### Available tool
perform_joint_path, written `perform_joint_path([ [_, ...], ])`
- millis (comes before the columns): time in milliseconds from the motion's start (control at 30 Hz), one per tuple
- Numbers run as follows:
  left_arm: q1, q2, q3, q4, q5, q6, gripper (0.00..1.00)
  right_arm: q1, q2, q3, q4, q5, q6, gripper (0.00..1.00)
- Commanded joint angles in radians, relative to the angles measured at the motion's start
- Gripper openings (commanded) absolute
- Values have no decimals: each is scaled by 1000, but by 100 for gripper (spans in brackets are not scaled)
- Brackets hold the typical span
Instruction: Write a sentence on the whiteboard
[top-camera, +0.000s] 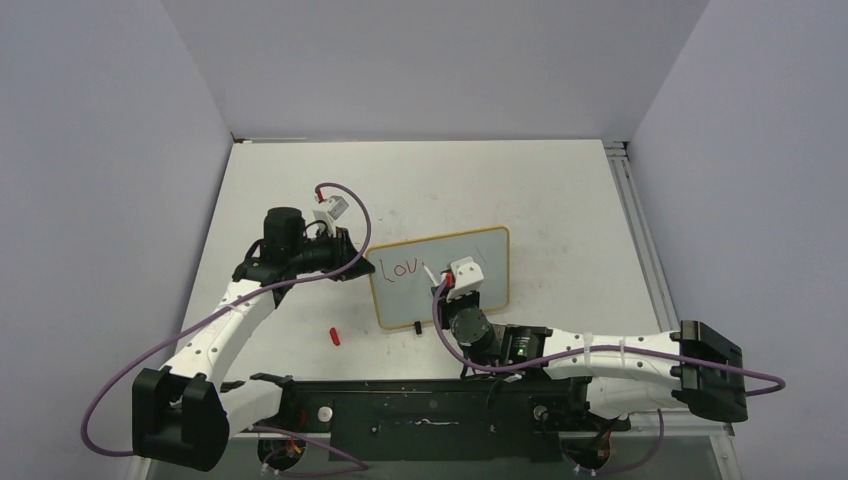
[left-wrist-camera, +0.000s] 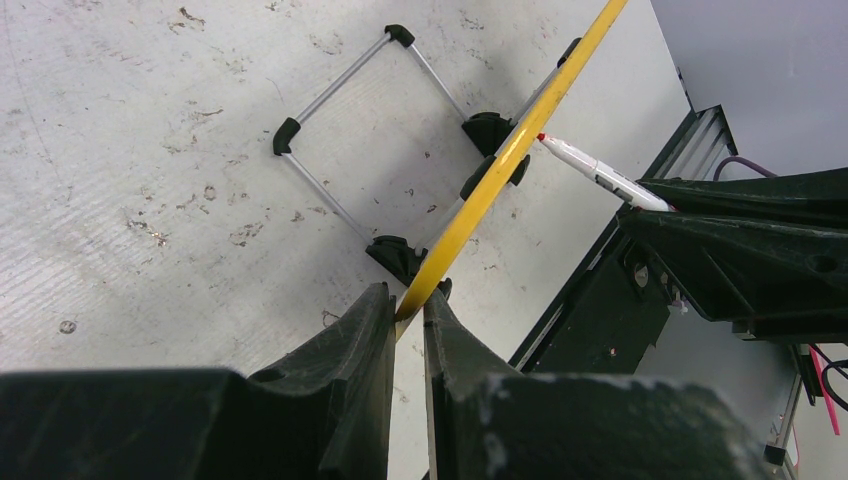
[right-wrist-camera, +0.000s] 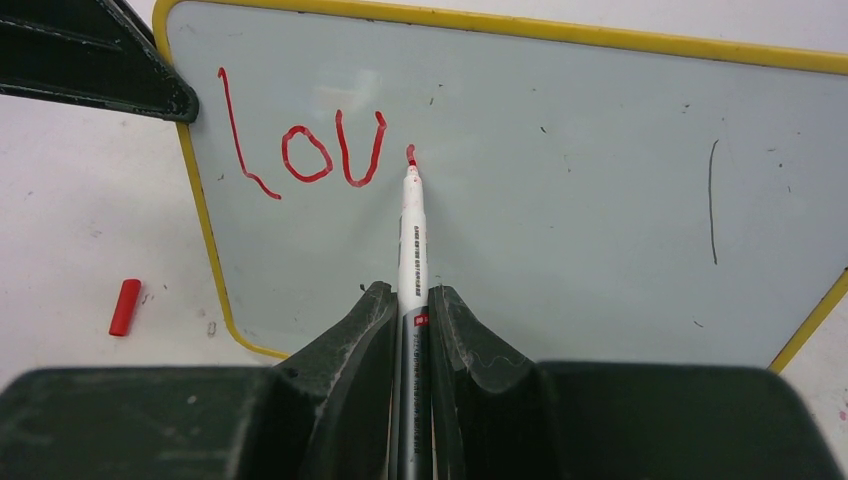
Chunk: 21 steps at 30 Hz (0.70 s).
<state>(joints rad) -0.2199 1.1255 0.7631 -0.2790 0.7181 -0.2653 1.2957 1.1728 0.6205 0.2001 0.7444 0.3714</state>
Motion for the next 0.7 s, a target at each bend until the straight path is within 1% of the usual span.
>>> perform_joint_path([
  [0,-1,-24,20,8,4,5,11,-6,-28,-15,-25,42,15,5],
  [333,-1,-24,21,7,6,5,11,-6,-51,-7,-35,88,3,5],
  [667,-1,-26,20,8,7,5,11,-13,-32,15,33,87,-57,5],
])
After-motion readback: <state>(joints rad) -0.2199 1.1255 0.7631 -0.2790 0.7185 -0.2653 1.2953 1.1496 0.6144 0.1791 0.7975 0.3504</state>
